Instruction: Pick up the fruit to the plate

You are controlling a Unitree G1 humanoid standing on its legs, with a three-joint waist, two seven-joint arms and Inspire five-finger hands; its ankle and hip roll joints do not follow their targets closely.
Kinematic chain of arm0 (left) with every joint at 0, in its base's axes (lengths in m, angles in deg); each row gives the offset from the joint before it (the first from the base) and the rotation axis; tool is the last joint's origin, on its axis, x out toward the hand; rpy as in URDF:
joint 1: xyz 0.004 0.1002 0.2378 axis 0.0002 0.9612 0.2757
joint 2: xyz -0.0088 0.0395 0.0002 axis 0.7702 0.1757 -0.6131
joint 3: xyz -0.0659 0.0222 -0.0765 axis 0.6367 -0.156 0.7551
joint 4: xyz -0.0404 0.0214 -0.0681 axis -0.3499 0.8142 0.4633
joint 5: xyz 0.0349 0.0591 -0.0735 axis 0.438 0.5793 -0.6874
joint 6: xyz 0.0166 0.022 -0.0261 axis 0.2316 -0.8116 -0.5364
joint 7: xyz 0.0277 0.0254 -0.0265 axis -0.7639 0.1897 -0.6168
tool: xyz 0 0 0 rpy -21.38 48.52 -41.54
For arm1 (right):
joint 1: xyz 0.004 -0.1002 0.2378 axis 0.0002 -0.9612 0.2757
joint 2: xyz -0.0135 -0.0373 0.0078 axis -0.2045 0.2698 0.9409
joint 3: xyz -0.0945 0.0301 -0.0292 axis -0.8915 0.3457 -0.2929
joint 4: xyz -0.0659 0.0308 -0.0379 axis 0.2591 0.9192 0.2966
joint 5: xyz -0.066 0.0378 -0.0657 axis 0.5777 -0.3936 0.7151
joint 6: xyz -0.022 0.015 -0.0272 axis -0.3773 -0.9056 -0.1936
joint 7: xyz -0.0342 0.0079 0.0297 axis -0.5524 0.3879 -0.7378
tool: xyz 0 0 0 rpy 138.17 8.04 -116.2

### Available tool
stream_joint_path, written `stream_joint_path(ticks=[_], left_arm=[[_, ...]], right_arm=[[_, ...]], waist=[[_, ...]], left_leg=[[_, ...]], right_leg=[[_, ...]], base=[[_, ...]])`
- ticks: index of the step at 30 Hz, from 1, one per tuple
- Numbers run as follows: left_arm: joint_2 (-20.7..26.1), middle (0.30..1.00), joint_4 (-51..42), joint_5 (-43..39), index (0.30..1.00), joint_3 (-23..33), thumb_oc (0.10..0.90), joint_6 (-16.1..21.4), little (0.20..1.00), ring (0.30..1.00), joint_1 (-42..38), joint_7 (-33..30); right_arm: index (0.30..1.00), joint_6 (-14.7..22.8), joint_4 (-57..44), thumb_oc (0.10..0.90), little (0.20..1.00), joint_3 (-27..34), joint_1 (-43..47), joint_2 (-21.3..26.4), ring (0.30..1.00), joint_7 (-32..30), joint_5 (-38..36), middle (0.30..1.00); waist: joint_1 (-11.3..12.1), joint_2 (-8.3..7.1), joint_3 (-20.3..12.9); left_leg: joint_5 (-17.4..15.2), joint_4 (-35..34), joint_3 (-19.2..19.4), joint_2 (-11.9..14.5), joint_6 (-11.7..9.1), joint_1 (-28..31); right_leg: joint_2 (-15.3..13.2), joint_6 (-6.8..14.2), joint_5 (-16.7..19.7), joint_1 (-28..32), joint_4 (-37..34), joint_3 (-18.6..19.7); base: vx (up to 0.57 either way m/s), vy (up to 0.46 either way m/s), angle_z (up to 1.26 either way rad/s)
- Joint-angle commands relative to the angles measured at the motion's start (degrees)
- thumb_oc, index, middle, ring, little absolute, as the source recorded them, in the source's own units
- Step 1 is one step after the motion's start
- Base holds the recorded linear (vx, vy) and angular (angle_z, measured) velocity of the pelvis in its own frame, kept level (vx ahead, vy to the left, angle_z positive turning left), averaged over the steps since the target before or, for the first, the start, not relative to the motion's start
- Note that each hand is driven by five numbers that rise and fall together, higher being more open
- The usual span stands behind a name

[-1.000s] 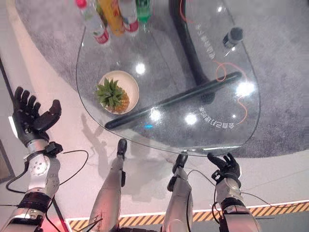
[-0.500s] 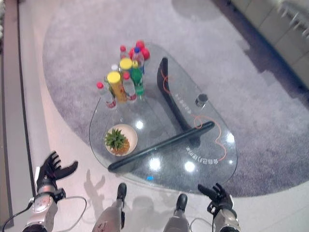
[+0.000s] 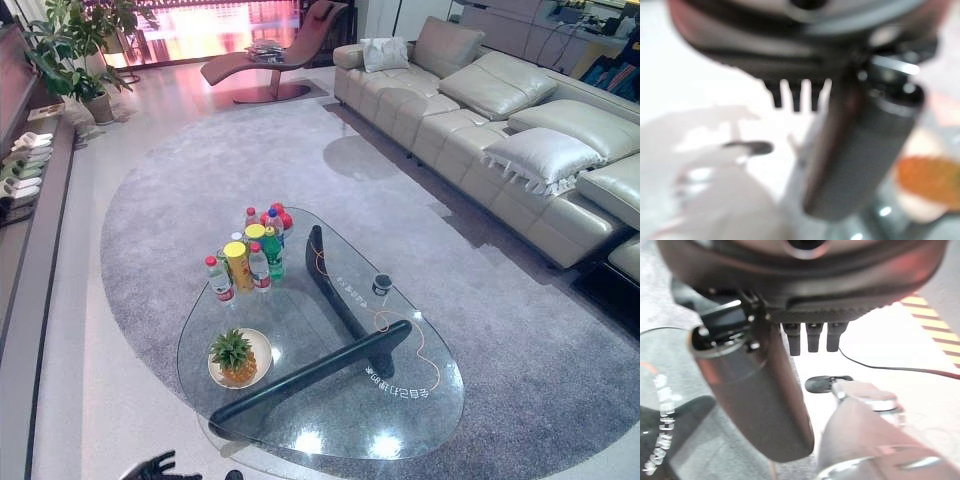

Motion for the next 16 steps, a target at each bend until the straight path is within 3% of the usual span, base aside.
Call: stream_joint_path(ticks=[1,16], left_arm=[[0.6,0.900,2.8,1.9,0.900,0.1,0.800,-1.4,0.900,0.900,-5.6,2.5],[-0.3,0.900,4.0,2.5,0.900,-1.3,0.800,-5.1,0.900,0.900,-5.1,4.3]], right_arm=[[0.900,-1.0,2.7,0.800,0.900,-0.2,3.7,0.5,0.900,0.4,4.2,0.900],[0.900,-2.5,3.2,0.800,0.900,-2.7,4.1,-0.8,0.900,0.8,5.5,0.900]], waist=[[0.5,1.13,1.7],[0.6,1.36,0.5]], left_leg=[[-1.4,0.3,0.9,2.5,1.5,2.9],[-2.1,0.3,0.8,2.3,1.8,4.2]], right_leg=[[-2.6,-0.8,2.3,0.7,0.4,-2.0],[-2.8,-0.6,2.1,1.9,0.4,-1.8]], base=[[0.04,0.024,0.02],[0.01,0.003,0.00]])
